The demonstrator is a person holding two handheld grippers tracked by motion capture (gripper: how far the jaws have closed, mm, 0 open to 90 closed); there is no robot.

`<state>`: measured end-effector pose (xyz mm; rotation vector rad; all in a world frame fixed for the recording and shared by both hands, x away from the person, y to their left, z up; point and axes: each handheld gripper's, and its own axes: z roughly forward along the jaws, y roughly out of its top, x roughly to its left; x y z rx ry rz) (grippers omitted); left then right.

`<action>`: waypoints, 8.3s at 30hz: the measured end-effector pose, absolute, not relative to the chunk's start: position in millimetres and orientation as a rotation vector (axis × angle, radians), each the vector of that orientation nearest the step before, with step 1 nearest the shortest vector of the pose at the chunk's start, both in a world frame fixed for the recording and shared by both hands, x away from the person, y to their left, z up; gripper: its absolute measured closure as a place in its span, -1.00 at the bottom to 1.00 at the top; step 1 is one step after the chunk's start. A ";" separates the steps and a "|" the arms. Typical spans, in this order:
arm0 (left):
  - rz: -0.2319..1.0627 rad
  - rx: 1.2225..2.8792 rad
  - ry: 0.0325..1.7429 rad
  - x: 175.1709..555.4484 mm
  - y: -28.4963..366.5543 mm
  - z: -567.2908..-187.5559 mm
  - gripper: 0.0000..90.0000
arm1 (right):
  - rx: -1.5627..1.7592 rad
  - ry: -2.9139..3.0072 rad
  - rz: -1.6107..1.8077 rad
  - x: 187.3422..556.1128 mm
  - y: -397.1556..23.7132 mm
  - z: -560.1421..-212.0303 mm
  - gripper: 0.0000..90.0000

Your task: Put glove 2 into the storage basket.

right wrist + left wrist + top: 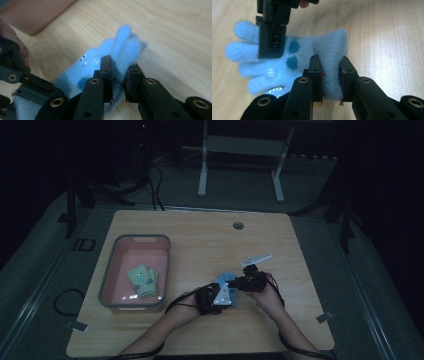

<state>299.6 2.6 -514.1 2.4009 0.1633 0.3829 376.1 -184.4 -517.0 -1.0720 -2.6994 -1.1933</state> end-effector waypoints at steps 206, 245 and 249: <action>0.083 2.298 0.363 280.1 17.0 -536.7 -0.93 | -0.868 -2.698 -1.365 340.8 -234.3 -542.5 -0.69; 0.187 2.180 0.530 272.3 61.1 -560.0 -0.93 | -0.971 -2.756 -1.454 319.7 -283.8 -555.4 -0.69; 0.229 2.191 0.511 271.0 60.1 -561.9 -0.93 | -0.981 -2.755 -1.454 319.8 -283.3 -555.3 -0.69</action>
